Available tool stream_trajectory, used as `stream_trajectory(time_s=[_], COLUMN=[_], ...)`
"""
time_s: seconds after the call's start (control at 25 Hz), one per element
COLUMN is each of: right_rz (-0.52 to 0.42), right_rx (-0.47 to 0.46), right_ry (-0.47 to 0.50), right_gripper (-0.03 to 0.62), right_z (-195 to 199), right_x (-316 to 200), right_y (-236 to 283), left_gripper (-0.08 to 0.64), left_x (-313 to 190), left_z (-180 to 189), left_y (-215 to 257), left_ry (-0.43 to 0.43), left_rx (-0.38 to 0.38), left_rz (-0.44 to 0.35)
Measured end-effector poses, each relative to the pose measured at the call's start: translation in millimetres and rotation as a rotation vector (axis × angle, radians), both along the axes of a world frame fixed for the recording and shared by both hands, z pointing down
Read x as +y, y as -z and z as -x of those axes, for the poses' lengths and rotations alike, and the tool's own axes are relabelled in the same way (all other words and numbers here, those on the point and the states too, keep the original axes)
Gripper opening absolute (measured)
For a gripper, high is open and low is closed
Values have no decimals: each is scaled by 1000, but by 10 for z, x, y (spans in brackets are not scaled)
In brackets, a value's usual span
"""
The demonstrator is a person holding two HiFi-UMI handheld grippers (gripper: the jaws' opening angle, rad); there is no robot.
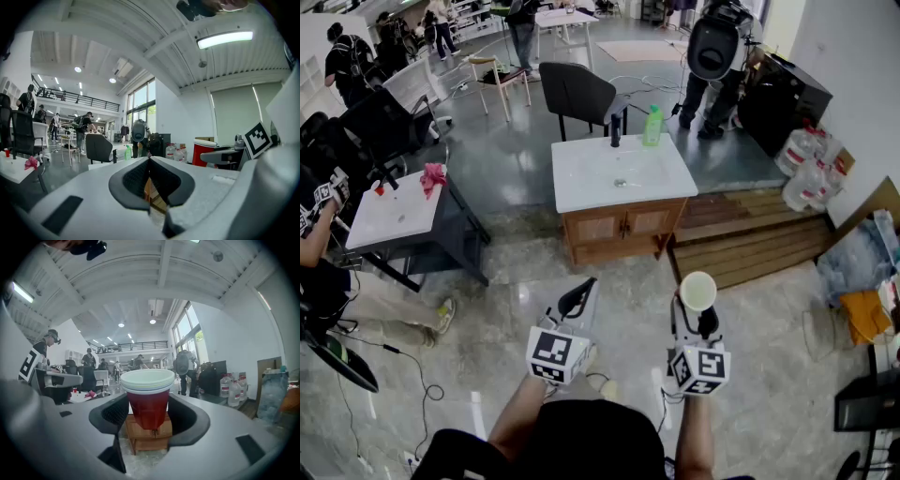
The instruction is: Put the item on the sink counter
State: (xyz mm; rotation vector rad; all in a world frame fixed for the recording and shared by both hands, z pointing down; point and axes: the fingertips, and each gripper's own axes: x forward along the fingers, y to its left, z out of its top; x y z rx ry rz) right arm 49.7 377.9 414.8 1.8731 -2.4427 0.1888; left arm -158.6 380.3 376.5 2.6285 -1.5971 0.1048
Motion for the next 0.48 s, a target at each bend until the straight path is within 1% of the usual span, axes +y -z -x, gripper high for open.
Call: stream_trajectory(time_s=[0.12, 0.24, 0.48], right_rz=[-3, 6, 11], right_rx=[-6, -1, -1], right_ry=[2, 2, 6], right_gripper=[262, 264, 264], right_z=[-43, -118, -271], right_x=[19, 35, 65], right_y=[46, 12, 3], left_gripper=[2, 2, 2], left_x=[25, 65, 65], left_z=[-53, -126, -295], left_y=[10, -29, -20], left_ry=[-1, -2, -2], left_rx=[-2, -3, -2], left_rz=[2, 22, 4])
